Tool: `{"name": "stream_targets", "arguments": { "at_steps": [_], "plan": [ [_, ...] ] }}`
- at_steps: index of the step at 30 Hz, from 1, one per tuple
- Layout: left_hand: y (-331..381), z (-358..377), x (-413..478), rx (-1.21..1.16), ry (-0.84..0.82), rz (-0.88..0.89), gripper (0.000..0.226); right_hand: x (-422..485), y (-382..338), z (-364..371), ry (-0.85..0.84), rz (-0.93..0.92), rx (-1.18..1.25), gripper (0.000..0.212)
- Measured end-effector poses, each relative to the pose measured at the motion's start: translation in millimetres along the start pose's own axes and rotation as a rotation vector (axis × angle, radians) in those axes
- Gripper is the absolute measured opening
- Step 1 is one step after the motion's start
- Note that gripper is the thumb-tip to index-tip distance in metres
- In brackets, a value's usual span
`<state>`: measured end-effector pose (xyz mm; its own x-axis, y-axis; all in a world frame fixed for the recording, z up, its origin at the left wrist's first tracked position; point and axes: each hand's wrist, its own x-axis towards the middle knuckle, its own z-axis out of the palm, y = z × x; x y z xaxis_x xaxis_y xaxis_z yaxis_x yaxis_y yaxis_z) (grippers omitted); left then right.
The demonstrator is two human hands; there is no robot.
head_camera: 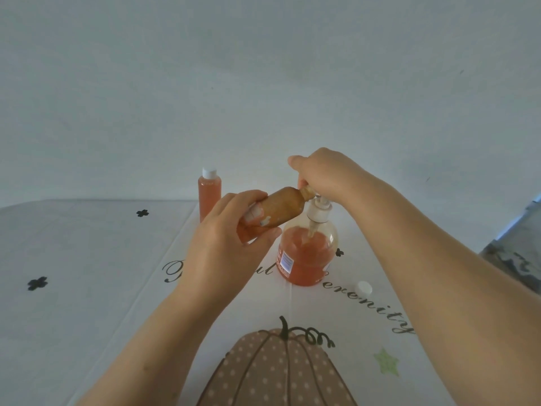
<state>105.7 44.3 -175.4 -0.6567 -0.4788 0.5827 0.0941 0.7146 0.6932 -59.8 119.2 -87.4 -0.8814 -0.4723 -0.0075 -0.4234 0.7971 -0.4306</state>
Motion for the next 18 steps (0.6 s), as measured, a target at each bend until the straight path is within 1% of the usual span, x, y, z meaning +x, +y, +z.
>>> {"name": "stream_targets", "arguments": {
  "at_steps": [2, 5, 11, 15, 18],
  "plan": [
    [-3, 0, 1, 0.018, -0.005, -0.007, 0.043, 4, 3, 6, -0.017, 0.010, -0.013, 0.044],
    [-5, 0, 3, 0.023, -0.011, -0.032, 0.042, 5, 7, 12, -0.003, 0.026, 0.023, 0.048],
    [-4, 1, 2, 0.007, -0.012, -0.011, 0.043, 3, 5, 10, 0.010, 0.014, 0.031, 0.048],
    [-1, -1, 1, -0.017, 0.003, -0.009, 0.044, -2, -2, 0, 0.046, -0.034, -0.026, 0.046],
    [-1, 0, 1, -0.029, 0.011, -0.007, 0.044, -3, -2, -4, 0.058, -0.075, -0.040, 0.048]
  ]
}}
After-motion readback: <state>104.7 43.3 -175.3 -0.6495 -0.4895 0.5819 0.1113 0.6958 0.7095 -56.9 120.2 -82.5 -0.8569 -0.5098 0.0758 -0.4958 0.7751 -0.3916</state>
